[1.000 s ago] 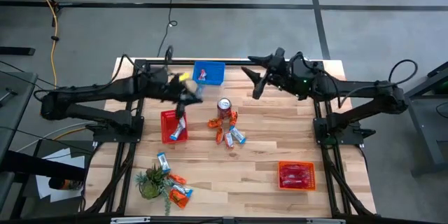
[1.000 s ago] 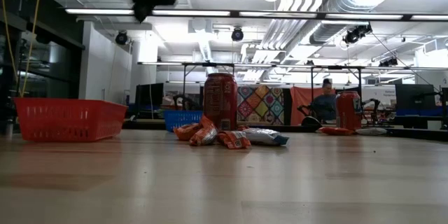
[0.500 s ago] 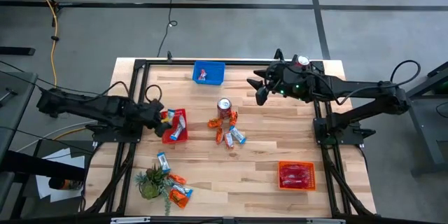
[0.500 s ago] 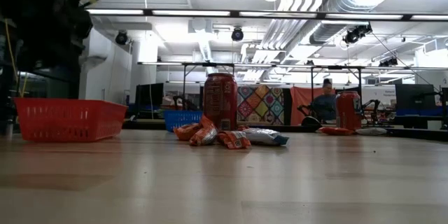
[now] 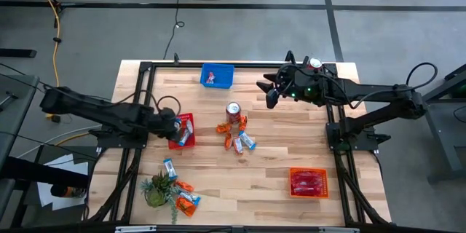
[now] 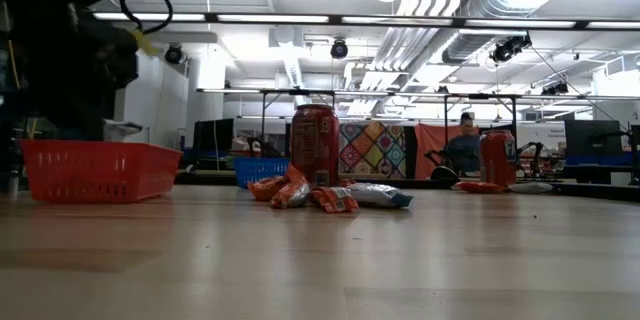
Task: Sort candy
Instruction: Put the white chocolate into the red bin
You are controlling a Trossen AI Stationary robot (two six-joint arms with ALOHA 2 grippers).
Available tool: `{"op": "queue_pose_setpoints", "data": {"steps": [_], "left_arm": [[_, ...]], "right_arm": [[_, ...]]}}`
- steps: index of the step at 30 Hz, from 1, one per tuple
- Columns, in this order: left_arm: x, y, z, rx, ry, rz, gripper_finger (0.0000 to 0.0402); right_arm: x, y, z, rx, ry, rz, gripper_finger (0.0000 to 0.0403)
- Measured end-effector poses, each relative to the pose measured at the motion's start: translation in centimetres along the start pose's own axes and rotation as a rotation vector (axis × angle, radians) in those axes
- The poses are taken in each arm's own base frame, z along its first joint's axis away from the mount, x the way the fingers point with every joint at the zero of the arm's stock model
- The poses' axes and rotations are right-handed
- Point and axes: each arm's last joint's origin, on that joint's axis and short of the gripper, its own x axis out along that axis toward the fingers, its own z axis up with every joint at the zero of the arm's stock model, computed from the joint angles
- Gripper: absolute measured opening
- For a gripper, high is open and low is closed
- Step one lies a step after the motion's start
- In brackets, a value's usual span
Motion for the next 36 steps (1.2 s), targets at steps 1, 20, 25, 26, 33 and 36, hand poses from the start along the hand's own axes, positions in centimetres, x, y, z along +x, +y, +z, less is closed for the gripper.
{"op": "queue_pose_setpoints", "data": {"steps": [1,20,25,26,33,36], "left_arm": [[0.1,-0.1,0.0,0.025,0.008,-0.009,0.0046],[-7.4,-6.0,3.0,0.334,-0.298,-0.327,0.0208],[-10.0,-8.0,4.1,0.412,-0.565,-0.554,0.0209],[-10.2,-8.1,4.3,0.408,-0.598,-0.566,0.0209],[-11.2,-8.6,5.5,0.303,-0.710,-0.651,0.0209],[-11.4,-8.7,5.6,0.289,-0.728,-0.672,0.0209]], "right_arm": [[0.0,0.0,0.0,0.005,0.001,0.003,0.0211],[0.3,1.6,-3.6,0.058,0.447,0.334,0.0211],[2.2,4.1,-8.6,-0.099,0.705,0.322,0.0211],[2.9,4.7,-9.6,-0.133,0.729,0.308,0.0211],[7.7,6.6,-16.4,-0.325,0.835,0.124,0.0211],[9.3,6.6,-18.6,-0.320,0.882,0.060,0.0211]]}}
